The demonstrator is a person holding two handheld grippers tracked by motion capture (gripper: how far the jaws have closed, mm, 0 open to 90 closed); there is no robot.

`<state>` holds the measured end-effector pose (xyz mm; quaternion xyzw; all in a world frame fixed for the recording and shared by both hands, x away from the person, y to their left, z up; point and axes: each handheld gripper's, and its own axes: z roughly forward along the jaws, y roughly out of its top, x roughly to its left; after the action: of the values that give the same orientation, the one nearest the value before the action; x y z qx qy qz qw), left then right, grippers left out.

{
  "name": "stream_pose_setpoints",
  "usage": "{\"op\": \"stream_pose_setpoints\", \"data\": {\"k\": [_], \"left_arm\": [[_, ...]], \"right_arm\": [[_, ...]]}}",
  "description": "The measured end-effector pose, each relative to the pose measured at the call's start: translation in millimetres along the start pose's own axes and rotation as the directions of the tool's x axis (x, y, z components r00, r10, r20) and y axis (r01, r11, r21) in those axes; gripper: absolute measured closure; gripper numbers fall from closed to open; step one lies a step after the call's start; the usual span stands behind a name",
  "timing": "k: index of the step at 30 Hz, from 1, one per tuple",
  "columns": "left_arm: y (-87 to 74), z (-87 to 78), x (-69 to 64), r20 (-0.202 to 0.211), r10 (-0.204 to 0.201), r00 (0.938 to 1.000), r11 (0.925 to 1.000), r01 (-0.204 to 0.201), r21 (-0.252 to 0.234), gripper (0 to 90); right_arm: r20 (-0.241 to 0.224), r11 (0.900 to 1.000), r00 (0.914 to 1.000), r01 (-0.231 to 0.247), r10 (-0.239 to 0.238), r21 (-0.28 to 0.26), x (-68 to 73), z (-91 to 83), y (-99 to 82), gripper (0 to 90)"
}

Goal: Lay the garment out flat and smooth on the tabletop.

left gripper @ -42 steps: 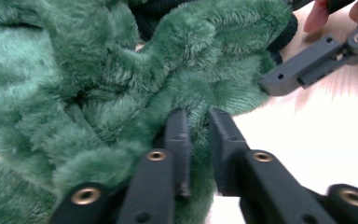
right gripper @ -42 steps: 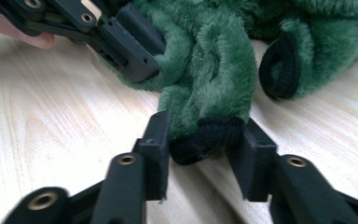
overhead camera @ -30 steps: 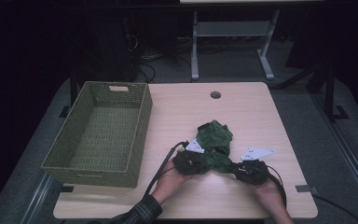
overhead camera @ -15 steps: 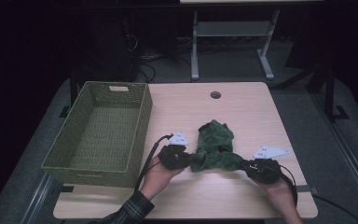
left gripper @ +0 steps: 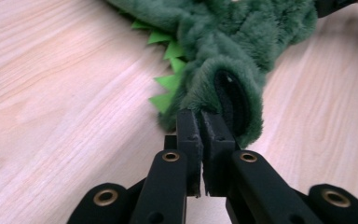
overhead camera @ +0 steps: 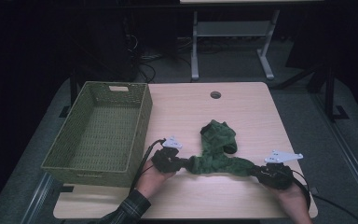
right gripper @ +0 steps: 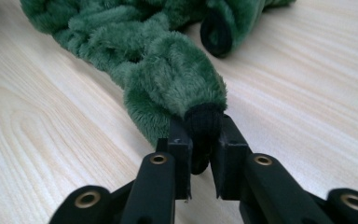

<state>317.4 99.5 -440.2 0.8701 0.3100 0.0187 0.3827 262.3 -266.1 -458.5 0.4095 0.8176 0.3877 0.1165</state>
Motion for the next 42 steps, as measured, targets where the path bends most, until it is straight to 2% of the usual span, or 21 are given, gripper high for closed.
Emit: {"op": "stream_pose_setpoints", "data": {"k": [1,4,5,6,8,11,12,14,15,18,20,23,24,26,29,34,35,37,39,41,42], "left_arm": [[2.9,-6.1,-0.9,-0.018,0.005,0.9998,0.9999,-0.005,-0.011,82.4],[8.9,-18.6,-5.3,-0.028,0.012,0.9995,0.9987,-0.013,-0.05,76.0],[8.9,-18.6,-5.3,-0.028,0.012,0.9995,0.9987,-0.013,-0.05,74.1],[11.0,-22.6,-6.6,-0.031,0.014,0.9994,0.9979,-0.016,-0.062,73.6],[16.8,-33.8,-9.6,-0.047,0.029,0.9985,0.9955,-0.033,-0.089,72.3],[19.3,-40.2,-10.5,-0.049,0.023,0.9985,0.9933,-0.029,-0.112,73.2],[20.7,-44.0,-10.7,-0.03,0.019,0.9994,0.9924,-0.022,-0.121,77.0],[20.8,-43.7,-10.8,-0.002,0.029,0.9996,0.9925,-0.029,-0.119,86.2],[20.5,-41.9,-11.6,0.012,0.028,0.9995,0.9932,-0.026,-0.113,89.8],[19.3,-34.9,-15.0,0.049,0.033,0.9983,0.9953,-0.028,-0.092,89.9],[18.9,-29.6,-18.6,0.062,0.042,0.9972,0.996,-0.037,-0.081,89.9],[18.3,-23.4,-22.0,0.067,0.051,0.9965,0.9962,-0.046,-0.075,89.8],[17.8,-20.0,-23.2,0.073,0.056,0.9957,0.9966,-0.051,-0.065,89.8],[14.4,-6.5,-26.8,0.075,0.066,0.995,0.9971,-0.063,-0.042,89.8],[10.7,5.2,-26.4,0.054,0.079,0.9954,0.9969,-0.078,-0.011,89.8],[6.6,24.0,-17.7,0.003,0.091,0.9958,0.9942,-0.091,0.057,89.8],[6.6,24.0,-17.7,0.003,0.091,0.9958,0.9942,-0.091,0.057,89.9],[5.3,31.3,-13.3,-0.005,0.108,0.9942,0.9894,-0.107,0.098,89.9],[4.7,33.8,-14.0,-0.008,0.101,0.9949,0.9903,-0.099,0.098,90.0],[5.6,34.6,-12.1,-0.002,0.114,0.9934,0.9871,-0.114,0.113,90.0],[5.0,35.0,-11.6,0.004,0.103,0.9947,0.9886,-0.103,0.11,90.0]], "right_arm": [[0.02,1.0,0.9998,0.007,-0.007,0.005,-0.4,1.3,-0.4,74.5],[0.029,0.9999,0.9996,-0.005,0.005,0.009,-1.3,-0.1,-0.5,62.2],[0.029,0.9999,0.9996,-0.005,0.005,0.009,-1.3,-0.1,-0.5,62.2],[0.047,0.9999,0.9988,-0.014,0.014,0.001,-3.5,-2.8,-0.7,56.2],[0.061,0.9996,0.9979,-0.022,0.023,-0.019,-5.0,-7.5,-0.6,53.6],[0.072,0.9983,0.997,-0.026,0.03,-0.051,-7.2,-15.7,0.3,57.1],[0.073,0.9977,0.997,-0.019,0.023,-0.065,-7.7,-17.8,0.3,60.3],[0.06,0.996,0.9981,-0.012,0.017,-0.089,-7.6,-20.9,2.2,72.8],[0.046,0.9952,0.9989,-0.008,0.013,-0.098,-6.5,-22.0,3.9,78.3],[0.03,0.993,0.9995,0.015,-0.012,-0.117,-1.4,-22.5,9.1,89.8],[0.005,0.9938,0.9997,0.023,-0.023,-0.109,1.1,-20.5,11.6,89.9],[-0.007,0.9956,0.9995,0.031,-0.031,-0.088,3.1,-16.0,12.4,90.0],[-0.018,0.997,0.999,0.039,-0.04,-0.067,4.1,-10.7,13.2,89.9],[-0.026,0.9977,0.9984,0.05,-0.051,-0.046,4.4,-5.1,14.2,89.9],[-0.029,0.9986,0.9982,0.052,-0.053,-0.008,2.9,5.4,14.4,89.9],[-0.011,0.9974,0.9985,0.055,-0.054,0.046,0.0,16.5,14.4,89.9],[-0.011,0.9974,0.9985,0.055,-0.054,0.046,0.0,16.5,14.4,89.9],[0.003,0.9955,0.9985,0.054,-0.054,0.078,-3.0,21.3,13.2,90.0],[-0.002,0.9947,0.9988,0.05,-0.05,0.089,-4.7,24.8,12.4,90.0],[-0.008,0.9948,0.9993,0.036,-0.036,0.095,-4.9,25.6,12.9,90.0],[-0.01,0.9948,0.9994,0.033,-0.032,0.096,-4.9,26.0,12.8,90.0]]}}
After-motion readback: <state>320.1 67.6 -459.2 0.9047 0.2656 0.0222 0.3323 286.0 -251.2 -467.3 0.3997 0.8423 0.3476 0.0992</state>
